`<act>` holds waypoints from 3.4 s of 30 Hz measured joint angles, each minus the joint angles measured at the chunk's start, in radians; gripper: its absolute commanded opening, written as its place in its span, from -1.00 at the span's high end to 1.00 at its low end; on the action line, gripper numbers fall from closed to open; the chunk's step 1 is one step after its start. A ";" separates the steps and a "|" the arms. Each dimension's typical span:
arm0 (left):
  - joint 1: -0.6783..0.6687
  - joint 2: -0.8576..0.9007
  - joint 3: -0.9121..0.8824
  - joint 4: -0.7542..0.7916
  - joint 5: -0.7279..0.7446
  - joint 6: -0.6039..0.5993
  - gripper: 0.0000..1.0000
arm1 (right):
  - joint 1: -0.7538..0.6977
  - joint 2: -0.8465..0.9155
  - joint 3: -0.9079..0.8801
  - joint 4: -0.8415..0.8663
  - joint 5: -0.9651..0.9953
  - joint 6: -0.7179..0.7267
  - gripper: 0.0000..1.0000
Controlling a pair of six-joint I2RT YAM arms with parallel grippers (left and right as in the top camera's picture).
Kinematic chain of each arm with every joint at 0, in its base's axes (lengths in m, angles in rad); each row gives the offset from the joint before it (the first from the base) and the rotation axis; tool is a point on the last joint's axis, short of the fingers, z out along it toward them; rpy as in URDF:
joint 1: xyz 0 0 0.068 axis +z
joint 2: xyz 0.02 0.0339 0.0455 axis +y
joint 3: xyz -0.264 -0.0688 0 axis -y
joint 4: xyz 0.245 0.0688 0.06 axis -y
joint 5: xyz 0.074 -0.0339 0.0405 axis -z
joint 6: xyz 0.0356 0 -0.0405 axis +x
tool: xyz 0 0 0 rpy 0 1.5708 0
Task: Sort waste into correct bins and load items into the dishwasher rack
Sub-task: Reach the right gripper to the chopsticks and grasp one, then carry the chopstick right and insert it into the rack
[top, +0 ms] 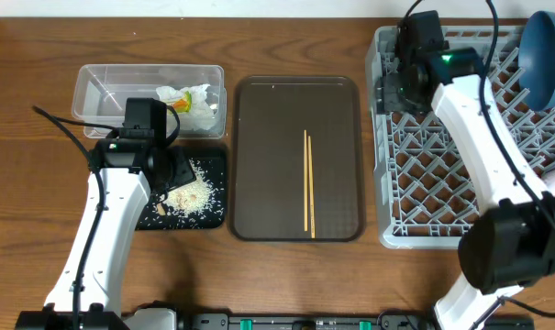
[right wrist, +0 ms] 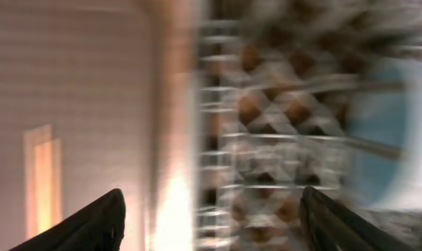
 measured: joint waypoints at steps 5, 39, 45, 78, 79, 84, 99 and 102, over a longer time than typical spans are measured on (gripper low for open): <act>0.000 0.000 0.000 0.000 0.000 0.000 -0.18 | 0.086 0.005 -0.024 -0.008 -0.175 0.008 -0.37; 0.000 0.000 0.000 0.000 0.000 0.000 -0.18 | 0.397 0.019 -0.545 0.314 -0.050 0.395 -0.16; 0.000 0.000 0.000 0.000 0.000 0.000 -0.18 | 0.397 0.019 -0.545 0.314 -0.045 0.403 0.21; 0.000 0.000 0.000 0.000 0.000 0.000 -0.18 | 0.296 -0.112 -0.449 0.128 -0.042 0.259 0.98; 0.000 0.000 0.000 0.000 0.000 0.000 -0.18 | 0.274 -0.140 -0.427 0.114 -0.044 0.240 0.98; 0.000 0.000 0.000 0.000 0.000 0.000 -0.18 | 0.129 -0.285 -0.354 0.074 -0.041 0.167 0.98; 0.000 0.000 0.000 0.000 0.000 0.000 -0.18 | -0.054 -0.193 -0.381 0.005 -0.040 0.063 0.98; 0.000 0.000 0.000 0.000 0.000 0.000 -0.18 | -0.054 -0.154 -0.386 0.009 -0.044 0.054 0.96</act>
